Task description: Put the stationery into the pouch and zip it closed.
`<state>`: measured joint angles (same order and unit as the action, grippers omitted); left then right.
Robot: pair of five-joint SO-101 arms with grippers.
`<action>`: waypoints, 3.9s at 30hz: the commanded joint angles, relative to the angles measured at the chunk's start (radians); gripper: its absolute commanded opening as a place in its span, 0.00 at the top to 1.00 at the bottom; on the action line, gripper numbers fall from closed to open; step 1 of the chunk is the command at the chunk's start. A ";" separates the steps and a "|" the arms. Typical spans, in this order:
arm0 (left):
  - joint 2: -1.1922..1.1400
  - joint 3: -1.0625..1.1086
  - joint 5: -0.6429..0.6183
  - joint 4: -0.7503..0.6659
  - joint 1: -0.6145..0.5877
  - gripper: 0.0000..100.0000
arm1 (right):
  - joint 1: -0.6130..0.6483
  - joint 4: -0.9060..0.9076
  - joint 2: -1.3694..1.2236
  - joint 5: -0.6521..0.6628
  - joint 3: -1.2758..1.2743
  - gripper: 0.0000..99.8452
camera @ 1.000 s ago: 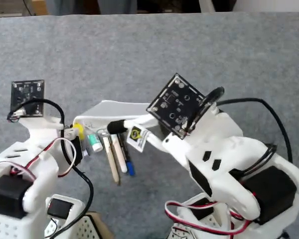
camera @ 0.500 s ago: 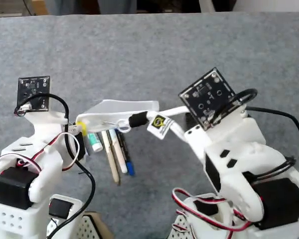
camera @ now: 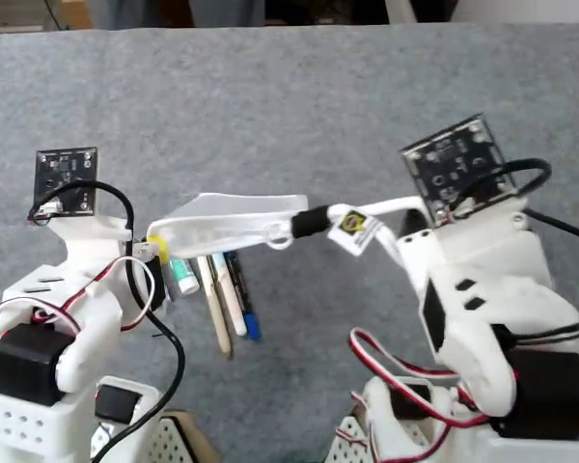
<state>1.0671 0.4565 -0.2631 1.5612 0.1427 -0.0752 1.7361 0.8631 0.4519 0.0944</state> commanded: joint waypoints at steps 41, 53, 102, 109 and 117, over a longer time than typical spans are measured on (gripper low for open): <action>-0.009 -0.008 -0.005 -0.018 -0.015 0.97 | -0.178 -0.015 0.082 -0.003 -0.001 0.99; -0.009 -0.008 -0.009 -0.038 -0.015 0.97 | 0.459 0.031 0.185 -0.054 -0.116 0.99; -0.235 -0.131 -0.012 -0.101 -0.015 0.97 | 0.732 0.031 0.529 -0.020 -0.395 0.48; -0.242 -0.134 -0.012 -0.107 -0.015 0.97 | 0.776 0.031 0.510 -0.087 -0.420 0.48; -0.241 -0.137 -0.012 -0.101 -0.015 0.97 | 0.755 -0.015 0.438 0.014 -0.455 0.48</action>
<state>0.8339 0.3521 -0.2616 1.4784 0.1381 0.6935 1.7545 1.3648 0.4289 -0.3583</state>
